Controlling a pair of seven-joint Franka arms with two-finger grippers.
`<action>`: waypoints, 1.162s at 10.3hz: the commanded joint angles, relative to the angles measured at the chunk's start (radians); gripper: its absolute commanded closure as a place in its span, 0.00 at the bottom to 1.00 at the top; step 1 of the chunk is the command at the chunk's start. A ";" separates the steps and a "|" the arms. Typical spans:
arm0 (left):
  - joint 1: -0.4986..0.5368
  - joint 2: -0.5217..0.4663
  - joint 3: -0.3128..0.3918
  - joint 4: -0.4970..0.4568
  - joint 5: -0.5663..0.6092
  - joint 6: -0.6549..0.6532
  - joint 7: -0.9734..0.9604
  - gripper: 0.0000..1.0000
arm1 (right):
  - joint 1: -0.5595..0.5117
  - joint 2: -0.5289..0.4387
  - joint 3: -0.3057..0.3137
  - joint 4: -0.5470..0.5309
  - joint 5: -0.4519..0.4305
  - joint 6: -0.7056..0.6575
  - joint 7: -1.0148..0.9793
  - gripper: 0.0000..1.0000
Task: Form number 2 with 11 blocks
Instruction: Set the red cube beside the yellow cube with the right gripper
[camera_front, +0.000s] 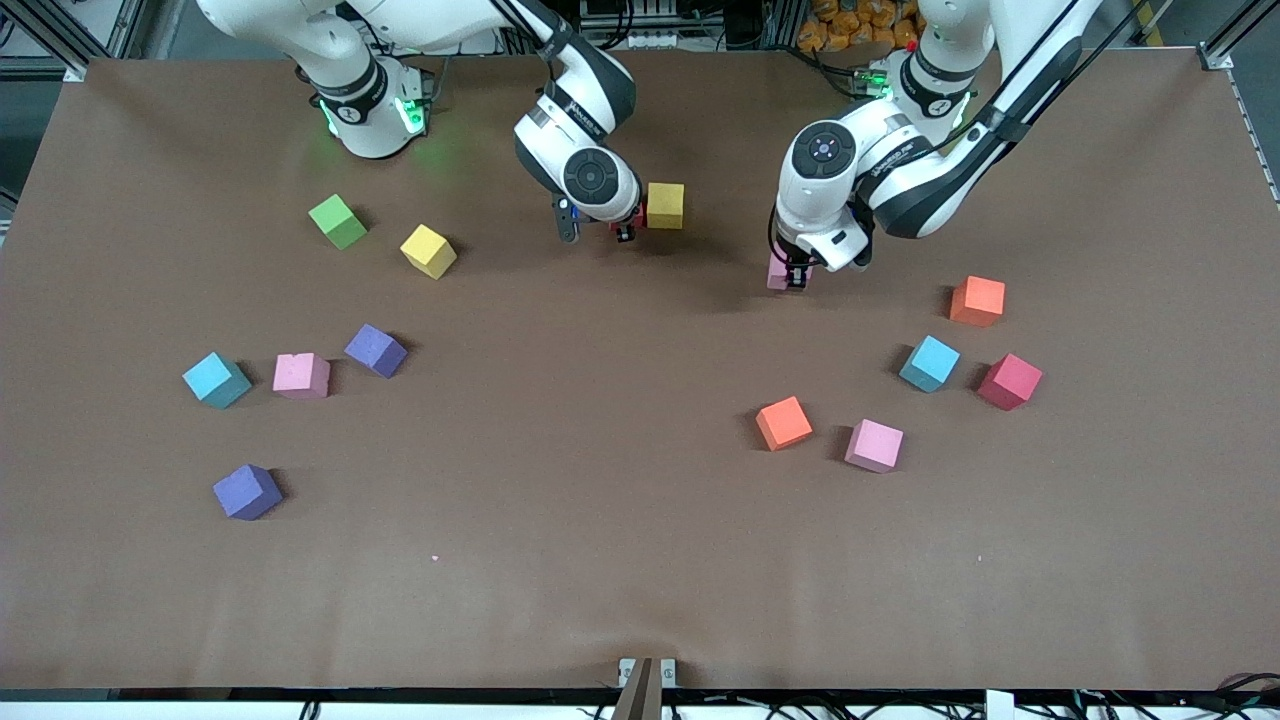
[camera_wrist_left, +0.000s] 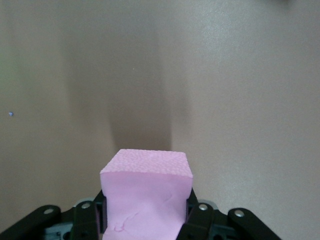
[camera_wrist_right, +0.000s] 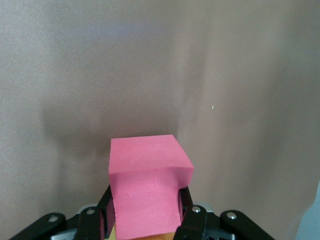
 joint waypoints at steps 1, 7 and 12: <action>0.015 -0.016 -0.019 -0.008 -0.027 -0.006 -0.003 1.00 | 0.012 0.064 0.018 0.025 0.009 0.056 0.025 1.00; 0.015 -0.016 -0.019 -0.008 -0.027 -0.011 -0.003 1.00 | 0.005 0.070 0.018 0.022 -0.003 0.027 0.019 0.00; 0.017 -0.016 -0.019 -0.008 -0.027 -0.012 -0.005 1.00 | -0.016 0.058 0.016 0.036 -0.020 -0.062 -0.007 0.00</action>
